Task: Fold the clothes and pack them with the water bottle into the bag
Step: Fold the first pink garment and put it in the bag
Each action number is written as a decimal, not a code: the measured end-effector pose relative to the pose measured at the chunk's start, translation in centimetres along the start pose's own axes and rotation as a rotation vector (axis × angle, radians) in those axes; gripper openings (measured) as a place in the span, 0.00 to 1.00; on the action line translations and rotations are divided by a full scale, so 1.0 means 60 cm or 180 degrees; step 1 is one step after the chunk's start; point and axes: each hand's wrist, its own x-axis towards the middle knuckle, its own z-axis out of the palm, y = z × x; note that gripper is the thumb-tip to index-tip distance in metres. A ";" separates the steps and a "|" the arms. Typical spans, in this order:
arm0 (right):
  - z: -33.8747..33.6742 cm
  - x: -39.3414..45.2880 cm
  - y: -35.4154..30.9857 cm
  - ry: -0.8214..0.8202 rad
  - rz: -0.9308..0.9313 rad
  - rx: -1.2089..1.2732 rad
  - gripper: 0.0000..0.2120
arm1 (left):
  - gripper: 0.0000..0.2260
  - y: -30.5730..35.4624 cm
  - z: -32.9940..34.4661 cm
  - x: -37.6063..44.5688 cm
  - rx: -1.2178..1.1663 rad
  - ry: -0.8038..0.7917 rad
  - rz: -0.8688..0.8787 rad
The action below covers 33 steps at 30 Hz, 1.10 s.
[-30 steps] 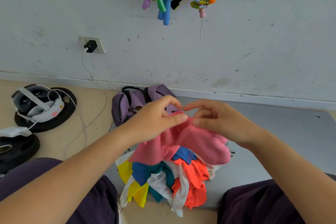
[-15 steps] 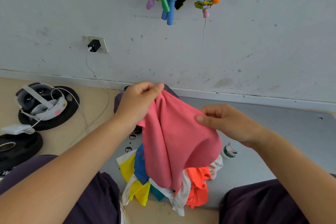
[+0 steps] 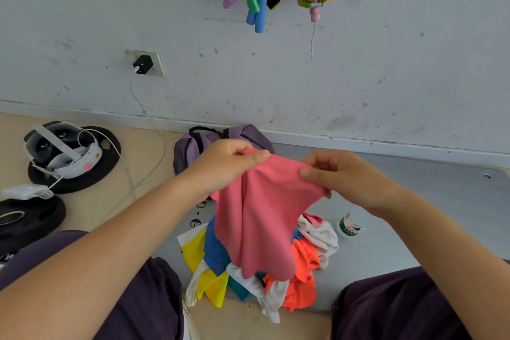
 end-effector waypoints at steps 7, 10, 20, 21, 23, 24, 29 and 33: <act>0.011 0.005 0.006 0.0216 -0.0039 0.0179 0.10 | 0.24 0.008 0.013 -0.019 0.0080 -0.0562 0.0366; 0.021 0.000 0.004 -0.0325 -0.0033 0.0314 0.18 | 0.25 0.017 0.021 -0.025 -0.0261 -0.0698 0.0612; 0.018 0.003 0.001 -0.0183 0.0024 0.0272 0.02 | 0.04 0.007 0.010 -0.018 0.0201 -0.0811 0.0166; 0.018 0.004 0.002 -0.0158 0.0017 0.0265 0.01 | 0.04 0.006 0.009 -0.018 0.0189 -0.0832 0.0142; 0.017 0.005 0.004 -0.0089 0.0024 0.0248 0.01 | 0.04 0.005 0.008 -0.016 -0.0179 -0.0724 0.0061; 0.017 0.005 0.005 -0.0045 0.0029 0.0248 0.02 | 0.05 0.006 0.008 -0.014 -0.0473 -0.0647 -0.0037; 0.017 0.005 0.002 -0.0010 -0.0017 0.0493 0.08 | 0.03 0.002 0.018 -0.007 -0.1172 -0.0132 -0.0310; 0.020 -0.003 -0.008 -0.0435 -0.0095 0.0733 0.06 | 0.03 0.003 0.024 -0.010 -0.1420 -0.0151 -0.0420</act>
